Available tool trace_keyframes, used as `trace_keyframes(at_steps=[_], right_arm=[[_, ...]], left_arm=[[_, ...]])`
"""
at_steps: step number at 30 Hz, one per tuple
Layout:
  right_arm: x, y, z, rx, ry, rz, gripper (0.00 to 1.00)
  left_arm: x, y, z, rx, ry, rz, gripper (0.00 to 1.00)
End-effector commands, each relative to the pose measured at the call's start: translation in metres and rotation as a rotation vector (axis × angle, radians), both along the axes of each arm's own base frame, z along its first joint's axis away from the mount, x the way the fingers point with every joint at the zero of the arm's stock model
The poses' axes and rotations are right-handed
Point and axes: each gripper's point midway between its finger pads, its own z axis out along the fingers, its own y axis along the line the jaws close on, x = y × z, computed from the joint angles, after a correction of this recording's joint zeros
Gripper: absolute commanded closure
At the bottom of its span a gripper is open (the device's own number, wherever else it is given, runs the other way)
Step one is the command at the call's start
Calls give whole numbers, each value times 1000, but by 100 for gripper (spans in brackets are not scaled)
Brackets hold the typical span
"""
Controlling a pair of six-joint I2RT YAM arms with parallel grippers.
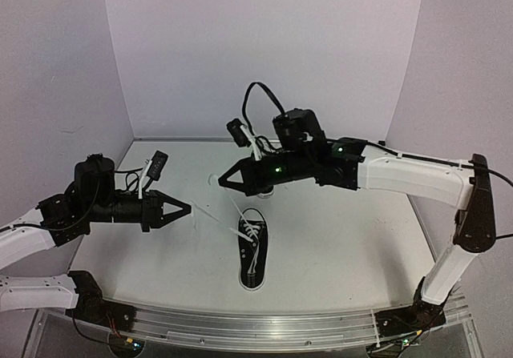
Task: Tie the shoes
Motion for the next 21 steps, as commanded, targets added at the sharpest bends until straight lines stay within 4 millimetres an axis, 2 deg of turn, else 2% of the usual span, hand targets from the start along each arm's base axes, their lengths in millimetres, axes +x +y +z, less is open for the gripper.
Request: trace_keyframes(at_steps=[1,5,11,15,16,19,21], right_arm=[[-8,-3,-12,-7,37,-4,100],[-24,16,-41,-13,101,43,100],[-35,52,-87,-46,174,98,100],[-41,66,-123,-90,243,121,100],[-41,66,-126,-95,254,118,99],[-37,64,-124,-96,242,95,89],[-32,58,-116,-99,219,69,72]], left_arm=[[-3,-3,19,-43,-25,-21,100],[-5,-2,22,-58,-30,-27,100],[-8,-2,21,-54,-12,-38,100],[-6,1,14,-13,21,-8,100],[-5,2,9,7,41,0,100],[-5,5,-9,55,110,16,100],[-7,6,-19,73,151,22,100]])
